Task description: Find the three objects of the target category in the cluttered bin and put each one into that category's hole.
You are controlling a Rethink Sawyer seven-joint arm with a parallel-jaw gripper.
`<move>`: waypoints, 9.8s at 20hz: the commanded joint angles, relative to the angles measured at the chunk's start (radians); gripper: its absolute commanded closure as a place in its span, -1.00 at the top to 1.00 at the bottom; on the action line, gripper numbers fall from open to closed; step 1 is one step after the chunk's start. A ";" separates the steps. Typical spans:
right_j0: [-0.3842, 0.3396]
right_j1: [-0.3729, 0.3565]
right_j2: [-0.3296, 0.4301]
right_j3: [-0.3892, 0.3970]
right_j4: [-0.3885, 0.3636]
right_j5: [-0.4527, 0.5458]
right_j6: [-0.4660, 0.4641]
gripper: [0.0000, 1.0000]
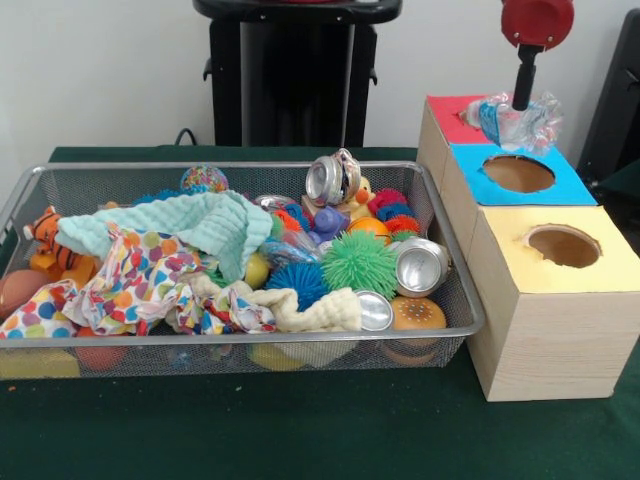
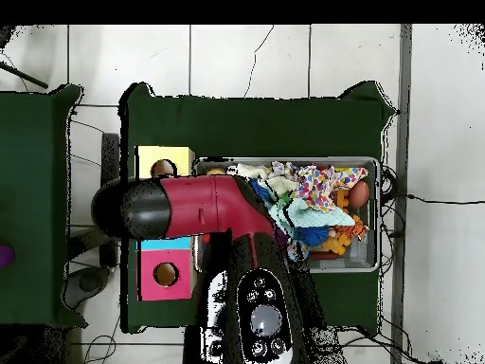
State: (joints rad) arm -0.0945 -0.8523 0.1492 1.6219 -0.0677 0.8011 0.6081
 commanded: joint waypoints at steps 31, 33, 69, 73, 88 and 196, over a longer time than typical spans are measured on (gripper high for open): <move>-0.202 0.076 0.088 0.173 0.116 -0.235 0.115 1.00; -0.368 0.200 0.243 0.158 0.129 -0.337 -0.020 1.00; -1.008 0.627 0.759 0.169 -0.413 -0.282 -0.158 1.00; -0.997 0.587 0.776 0.153 -0.393 -0.232 -0.129 1.00; -1.079 0.567 0.857 0.139 -0.341 -0.092 -0.176 1.00; -1.256 0.944 0.852 0.012 -0.617 -0.059 -0.343 1.00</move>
State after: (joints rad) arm -1.3851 0.0651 1.0297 1.7533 -0.6629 0.6028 0.5146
